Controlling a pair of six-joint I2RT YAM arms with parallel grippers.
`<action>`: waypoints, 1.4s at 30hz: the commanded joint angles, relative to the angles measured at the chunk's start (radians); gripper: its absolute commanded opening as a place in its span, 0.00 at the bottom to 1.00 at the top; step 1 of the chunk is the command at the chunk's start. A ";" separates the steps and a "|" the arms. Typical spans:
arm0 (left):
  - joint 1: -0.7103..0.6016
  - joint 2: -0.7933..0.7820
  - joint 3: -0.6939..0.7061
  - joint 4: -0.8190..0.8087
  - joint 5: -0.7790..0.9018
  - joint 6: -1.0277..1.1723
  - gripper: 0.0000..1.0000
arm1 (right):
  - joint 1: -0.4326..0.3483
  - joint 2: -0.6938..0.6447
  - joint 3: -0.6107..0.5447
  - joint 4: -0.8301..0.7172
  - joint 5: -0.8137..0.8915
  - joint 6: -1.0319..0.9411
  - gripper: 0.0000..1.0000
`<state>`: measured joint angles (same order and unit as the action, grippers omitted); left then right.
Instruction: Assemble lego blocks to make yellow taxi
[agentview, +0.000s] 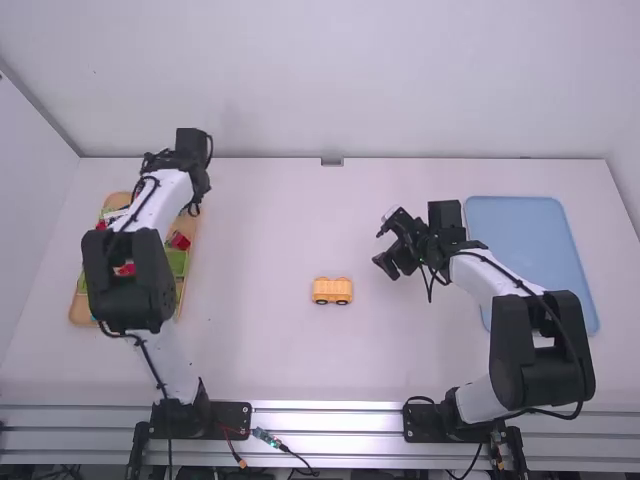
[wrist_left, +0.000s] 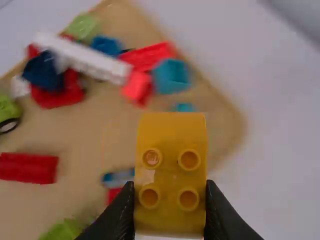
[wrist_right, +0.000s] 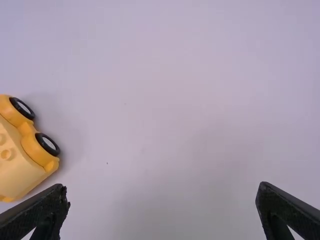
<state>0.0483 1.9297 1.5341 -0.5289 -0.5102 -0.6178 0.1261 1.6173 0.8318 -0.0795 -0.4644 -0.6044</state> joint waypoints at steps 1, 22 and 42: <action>-0.073 -0.126 -0.103 0.064 0.124 0.257 0.02 | -0.004 -0.031 0.025 -0.010 -0.010 0.003 0.99; -0.155 -0.488 -0.548 0.140 1.197 1.267 0.01 | 0.157 -0.031 -0.323 0.373 -0.322 -0.248 0.99; -0.304 -0.455 -0.560 0.079 1.146 1.467 0.01 | 0.155 0.195 -0.315 0.649 -0.403 -0.235 0.99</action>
<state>-0.2501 1.4643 0.9916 -0.4492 0.6174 0.8108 0.2829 1.7775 0.4793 0.5835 -0.8040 -0.8017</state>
